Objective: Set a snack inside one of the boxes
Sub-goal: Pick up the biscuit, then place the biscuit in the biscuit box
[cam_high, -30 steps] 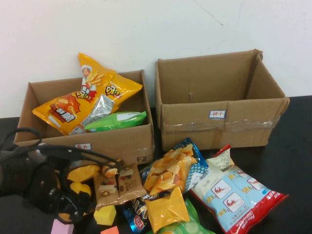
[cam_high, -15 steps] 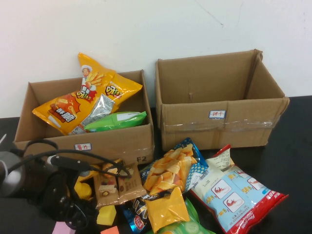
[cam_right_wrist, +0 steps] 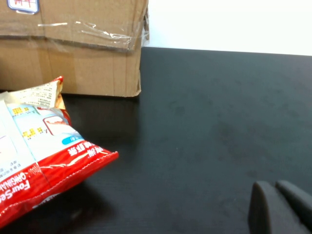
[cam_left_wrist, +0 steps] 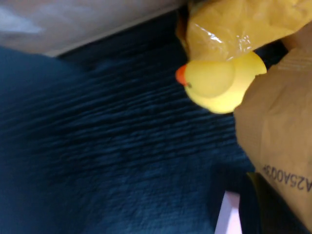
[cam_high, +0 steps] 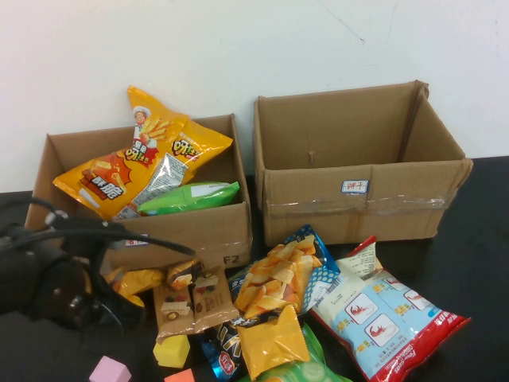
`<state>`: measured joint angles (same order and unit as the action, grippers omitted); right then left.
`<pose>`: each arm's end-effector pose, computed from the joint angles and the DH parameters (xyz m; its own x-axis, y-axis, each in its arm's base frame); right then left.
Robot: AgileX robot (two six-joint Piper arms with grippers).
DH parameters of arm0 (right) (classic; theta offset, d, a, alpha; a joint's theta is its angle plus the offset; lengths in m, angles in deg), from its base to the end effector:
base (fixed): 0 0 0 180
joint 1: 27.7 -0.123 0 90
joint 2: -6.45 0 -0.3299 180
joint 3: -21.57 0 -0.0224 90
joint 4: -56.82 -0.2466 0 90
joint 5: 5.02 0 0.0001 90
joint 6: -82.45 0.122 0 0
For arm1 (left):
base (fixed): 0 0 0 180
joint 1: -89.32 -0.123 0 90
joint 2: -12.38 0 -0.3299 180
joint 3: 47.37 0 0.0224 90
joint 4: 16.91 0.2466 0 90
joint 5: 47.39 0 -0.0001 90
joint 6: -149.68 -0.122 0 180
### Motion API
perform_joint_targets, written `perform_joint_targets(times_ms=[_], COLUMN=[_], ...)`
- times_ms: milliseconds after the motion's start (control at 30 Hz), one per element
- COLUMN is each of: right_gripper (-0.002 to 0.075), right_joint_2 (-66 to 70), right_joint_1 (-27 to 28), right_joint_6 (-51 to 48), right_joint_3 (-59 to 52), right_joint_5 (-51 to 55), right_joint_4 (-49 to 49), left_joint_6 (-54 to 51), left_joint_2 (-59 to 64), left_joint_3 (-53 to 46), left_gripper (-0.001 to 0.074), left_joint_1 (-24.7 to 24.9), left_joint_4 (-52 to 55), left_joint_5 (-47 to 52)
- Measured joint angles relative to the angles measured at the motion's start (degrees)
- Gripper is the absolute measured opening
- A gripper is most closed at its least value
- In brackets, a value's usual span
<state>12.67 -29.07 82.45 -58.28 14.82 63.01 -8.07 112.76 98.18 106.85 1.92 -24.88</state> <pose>0.0339 -0.0037 0.1647 -0.2720 -0.1080 -0.9562 -0.0164 0.9941 -0.1076 0.2895 -0.0756 0.1787 -0.8907 0.1949 -0.4108 0.1781 0.9808 0.0793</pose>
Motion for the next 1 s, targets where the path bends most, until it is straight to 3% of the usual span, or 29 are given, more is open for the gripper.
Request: perform_joint_targets(times_ms=[133, 267, 400, 500, 700, 900, 1000], right_gripper=[-0.0001, -0.0001, -0.0001, -0.0001, -0.0001, -0.0001, -0.0001], right_joint_2=[0.0, 0.0, 0.0, 0.0, 0.0, 0.0, 0.0], right_joint_1=[0.0, 0.0, 0.0, 0.0, 0.0, 0.0, 0.0], right_joint_6=[0.0, 0.0, 0.0, 0.0, 0.0, 0.0, 0.0], right_joint_3=[0.0, 0.0, 0.0, 0.0, 0.0, 0.0, 0.0], right_joint_5=[0.0, 0.0, 0.0, 0.0, 0.0, 0.0, 0.0], right_joint_4=[0.0, 0.0, 0.0, 0.0, 0.0, 0.0, 0.0], left_joint_6=[0.3, 2.6, 5.1, 5.9, 6.1, 6.8, 12.3], left_joint_2=[-10.4, -19.9, -25.3, -25.1, -13.9, 7.5, 18.0], left_joint_3=[-0.1, -0.1, -0.1, -0.2, 5.4, 23.9, 35.1], left_gripper=[0.002, 0.0019, 0.0019, 0.0018, 0.0018, 0.0023, 0.0097], left_joint_1=[3.9, 10.5, 16.1, 17.4, 16.1, 14.5, 13.9], left_joint_4=[0.1, -0.5, -0.8, -0.7, 1.0, 3.3, 6.1], left_joint_5=[6.5, 4.5, -8.0, -21.1, -43.7, -46.0, -43.2])
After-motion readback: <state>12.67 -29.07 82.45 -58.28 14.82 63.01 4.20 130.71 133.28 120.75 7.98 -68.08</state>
